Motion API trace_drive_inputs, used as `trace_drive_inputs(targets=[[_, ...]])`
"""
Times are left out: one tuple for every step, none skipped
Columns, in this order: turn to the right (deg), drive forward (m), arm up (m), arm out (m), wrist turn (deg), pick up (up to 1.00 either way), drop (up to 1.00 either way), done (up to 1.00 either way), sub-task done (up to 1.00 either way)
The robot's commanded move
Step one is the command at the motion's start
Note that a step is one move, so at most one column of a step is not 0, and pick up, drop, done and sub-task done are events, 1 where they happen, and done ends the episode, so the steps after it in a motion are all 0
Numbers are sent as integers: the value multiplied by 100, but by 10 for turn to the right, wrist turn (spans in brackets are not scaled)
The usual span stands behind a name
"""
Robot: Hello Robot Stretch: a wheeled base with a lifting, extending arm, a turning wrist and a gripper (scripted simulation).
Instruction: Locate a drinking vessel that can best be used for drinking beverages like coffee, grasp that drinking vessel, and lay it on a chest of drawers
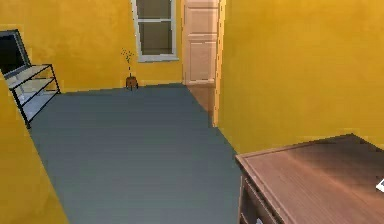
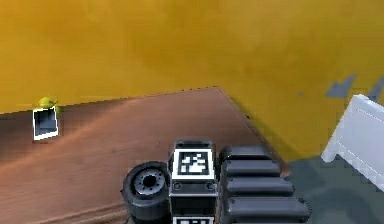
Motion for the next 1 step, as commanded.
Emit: trace_drive_inputs(targets=[[-60,0,0,0,0,0,0,0,0]])
